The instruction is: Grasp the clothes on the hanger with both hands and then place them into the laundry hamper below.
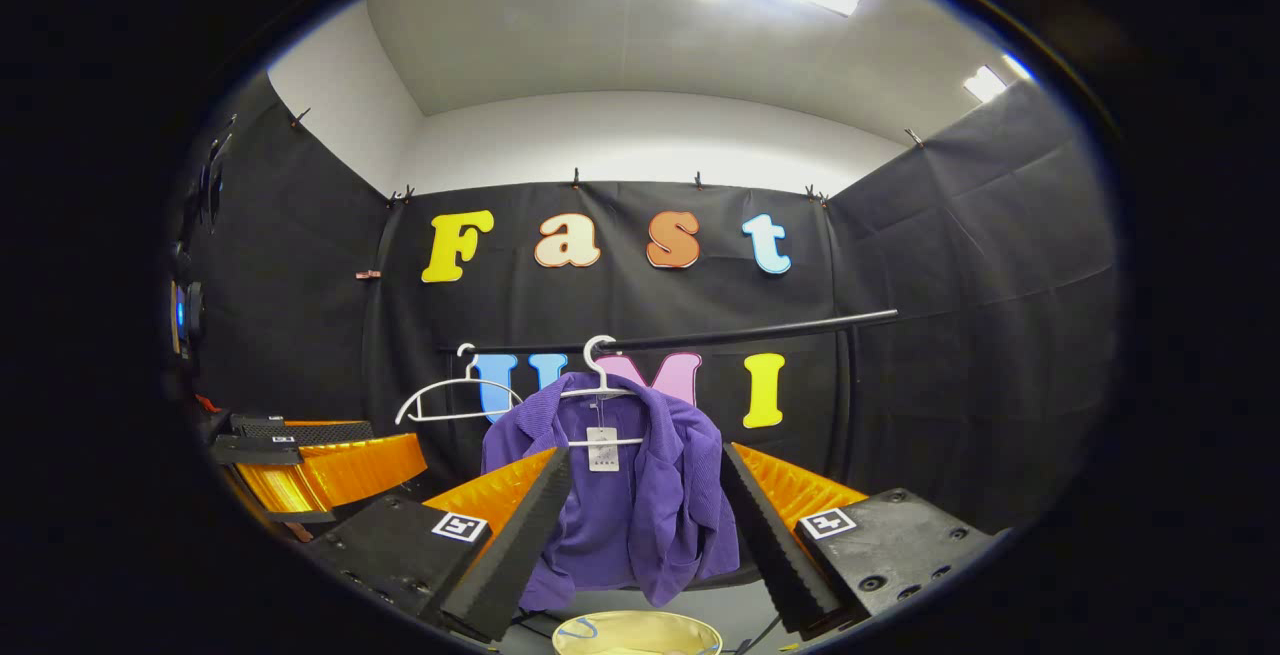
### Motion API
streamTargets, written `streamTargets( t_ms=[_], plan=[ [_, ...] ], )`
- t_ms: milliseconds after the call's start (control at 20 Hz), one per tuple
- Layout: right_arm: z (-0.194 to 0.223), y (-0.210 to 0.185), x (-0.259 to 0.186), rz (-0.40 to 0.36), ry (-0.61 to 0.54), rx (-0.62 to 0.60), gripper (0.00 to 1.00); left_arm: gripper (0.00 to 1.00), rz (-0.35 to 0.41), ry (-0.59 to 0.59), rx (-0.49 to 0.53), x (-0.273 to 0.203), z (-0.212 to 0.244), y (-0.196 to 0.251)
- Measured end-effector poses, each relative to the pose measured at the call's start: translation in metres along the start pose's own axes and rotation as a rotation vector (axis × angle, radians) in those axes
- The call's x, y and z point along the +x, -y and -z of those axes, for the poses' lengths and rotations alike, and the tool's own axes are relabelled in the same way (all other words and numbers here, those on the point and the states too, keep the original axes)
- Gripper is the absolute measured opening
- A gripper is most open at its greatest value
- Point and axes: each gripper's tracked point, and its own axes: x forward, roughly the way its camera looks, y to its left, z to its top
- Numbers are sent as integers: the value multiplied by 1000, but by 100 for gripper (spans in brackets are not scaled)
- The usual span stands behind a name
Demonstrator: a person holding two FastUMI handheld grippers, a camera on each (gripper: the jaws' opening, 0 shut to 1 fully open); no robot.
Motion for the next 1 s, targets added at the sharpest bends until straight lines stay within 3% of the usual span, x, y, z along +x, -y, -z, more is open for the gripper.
streamTargets(
  t_ms=[250, 700, 1000],
  plan=[
    [12, -1, 31, -24, -13, -2, 97, 98, -3, -16, -5, 29, 8, -6],
    [60, 6, 145, -133, -41, 18, 97, 98, -57, -13, 17, 135, 42, -15],
    [95, -3, 209, -243, -97, 61, 97, 98, -153, -23, 7, 187, 61, -33]
  ],
)
